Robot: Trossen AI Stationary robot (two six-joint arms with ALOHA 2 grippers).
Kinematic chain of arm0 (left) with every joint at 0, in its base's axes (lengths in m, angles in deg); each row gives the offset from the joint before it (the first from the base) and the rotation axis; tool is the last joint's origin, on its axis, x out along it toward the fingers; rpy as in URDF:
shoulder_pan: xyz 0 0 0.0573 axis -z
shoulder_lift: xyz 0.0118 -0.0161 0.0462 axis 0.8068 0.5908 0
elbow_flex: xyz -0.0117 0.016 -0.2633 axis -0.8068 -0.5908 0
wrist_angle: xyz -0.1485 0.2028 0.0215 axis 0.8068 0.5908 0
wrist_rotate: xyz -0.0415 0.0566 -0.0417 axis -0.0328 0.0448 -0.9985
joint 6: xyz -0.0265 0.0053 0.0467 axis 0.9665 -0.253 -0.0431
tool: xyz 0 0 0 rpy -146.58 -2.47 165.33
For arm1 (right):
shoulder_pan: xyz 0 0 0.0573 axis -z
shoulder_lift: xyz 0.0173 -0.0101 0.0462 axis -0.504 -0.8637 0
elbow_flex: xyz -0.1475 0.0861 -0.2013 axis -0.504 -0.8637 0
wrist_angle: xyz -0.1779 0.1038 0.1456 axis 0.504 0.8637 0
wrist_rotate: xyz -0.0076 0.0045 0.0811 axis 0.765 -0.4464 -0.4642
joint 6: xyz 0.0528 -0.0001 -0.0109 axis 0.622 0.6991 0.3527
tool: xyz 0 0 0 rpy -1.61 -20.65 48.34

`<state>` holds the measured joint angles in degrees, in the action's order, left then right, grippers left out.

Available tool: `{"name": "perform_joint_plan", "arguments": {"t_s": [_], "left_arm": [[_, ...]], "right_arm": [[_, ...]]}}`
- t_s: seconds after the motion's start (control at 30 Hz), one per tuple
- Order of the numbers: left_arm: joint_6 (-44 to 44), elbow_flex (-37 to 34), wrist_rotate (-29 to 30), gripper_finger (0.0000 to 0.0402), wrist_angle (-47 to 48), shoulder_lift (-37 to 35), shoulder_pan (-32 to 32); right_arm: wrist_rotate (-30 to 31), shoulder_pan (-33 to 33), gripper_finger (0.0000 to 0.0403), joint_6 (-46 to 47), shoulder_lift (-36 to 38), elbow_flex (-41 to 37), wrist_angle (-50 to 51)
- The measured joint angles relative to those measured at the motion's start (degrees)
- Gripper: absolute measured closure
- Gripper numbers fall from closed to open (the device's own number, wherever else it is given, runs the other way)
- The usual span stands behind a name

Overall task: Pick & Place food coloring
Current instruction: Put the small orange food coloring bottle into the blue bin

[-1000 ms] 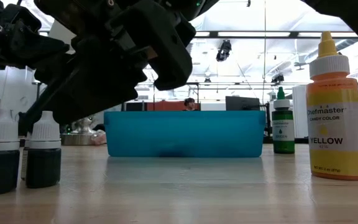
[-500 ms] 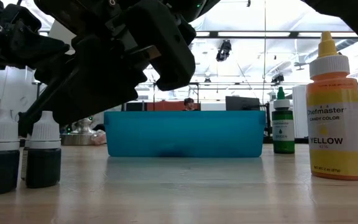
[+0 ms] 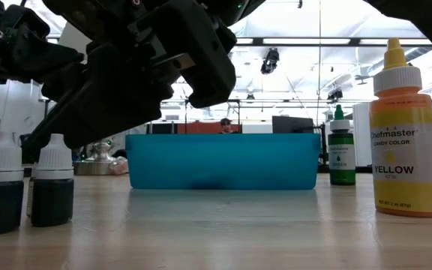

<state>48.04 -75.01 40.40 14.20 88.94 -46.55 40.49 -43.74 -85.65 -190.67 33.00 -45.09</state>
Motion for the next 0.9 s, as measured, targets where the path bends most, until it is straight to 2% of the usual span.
{"name": "perform_joint_plan", "arguments": {"t_s": [0.9], "left_arm": [[0.0, 0.0, 0.0, 0.0402, 0.0, 0.0, 0.0]], "right_arm": [[2.0, 1.2, 0.0367, 0.1, 0.6, 3.5, 3.6]]}}
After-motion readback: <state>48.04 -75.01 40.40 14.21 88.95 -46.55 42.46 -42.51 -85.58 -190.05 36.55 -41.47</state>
